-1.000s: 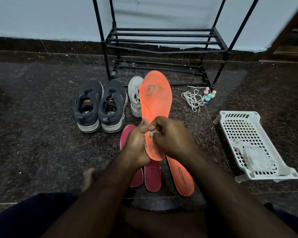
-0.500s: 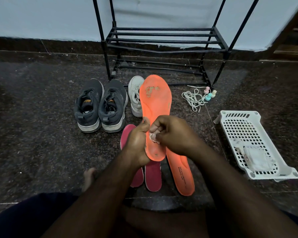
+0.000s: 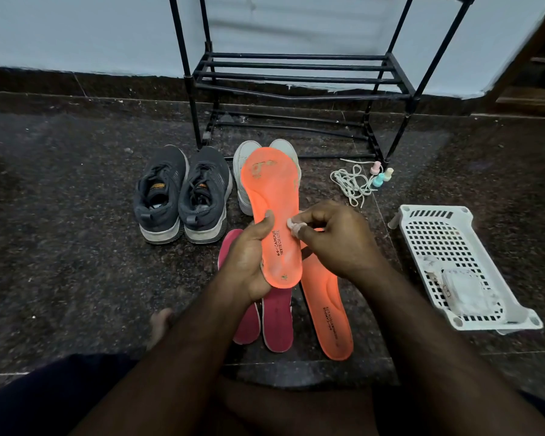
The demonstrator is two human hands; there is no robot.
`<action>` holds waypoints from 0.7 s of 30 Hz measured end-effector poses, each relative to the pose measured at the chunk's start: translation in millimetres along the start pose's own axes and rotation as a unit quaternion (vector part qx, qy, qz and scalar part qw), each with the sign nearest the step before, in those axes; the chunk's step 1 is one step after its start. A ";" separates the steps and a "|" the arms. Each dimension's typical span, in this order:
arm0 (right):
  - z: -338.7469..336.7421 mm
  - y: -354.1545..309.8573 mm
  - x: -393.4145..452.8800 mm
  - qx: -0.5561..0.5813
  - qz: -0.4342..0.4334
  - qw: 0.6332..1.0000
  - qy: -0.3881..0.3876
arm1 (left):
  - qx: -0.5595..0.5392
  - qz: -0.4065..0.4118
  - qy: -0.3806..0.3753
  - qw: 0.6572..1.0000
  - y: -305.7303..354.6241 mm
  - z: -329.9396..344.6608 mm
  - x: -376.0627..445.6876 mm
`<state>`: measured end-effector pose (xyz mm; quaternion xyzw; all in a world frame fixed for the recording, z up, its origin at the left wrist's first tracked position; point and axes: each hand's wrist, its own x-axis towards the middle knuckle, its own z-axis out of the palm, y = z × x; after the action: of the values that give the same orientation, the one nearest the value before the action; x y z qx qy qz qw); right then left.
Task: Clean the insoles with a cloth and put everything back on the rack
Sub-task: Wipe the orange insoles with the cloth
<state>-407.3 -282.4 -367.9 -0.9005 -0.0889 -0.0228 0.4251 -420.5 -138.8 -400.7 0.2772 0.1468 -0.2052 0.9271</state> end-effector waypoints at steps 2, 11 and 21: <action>0.7 2.3 1.0 -0.001 0.006 1.000 -0.006 | 0.021 -0.008 0.003 1.000 -0.3 0.7 -1.7; 1.7 -9.0 -5.1 -0.073 -0.029 0.997 0.010 | 0.083 0.071 0.077 0.991 -4.0 -8.6 7.9; -1.0 -14.7 -9.7 -0.076 0.019 0.996 -0.047 | 0.095 0.100 0.108 0.985 -5.3 -12.7 12.6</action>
<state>-419.5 -275.4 -357.2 -0.9317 -0.0900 0.0213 0.3513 -413.9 -139.4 -418.2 0.3981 0.1977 -0.0935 0.8909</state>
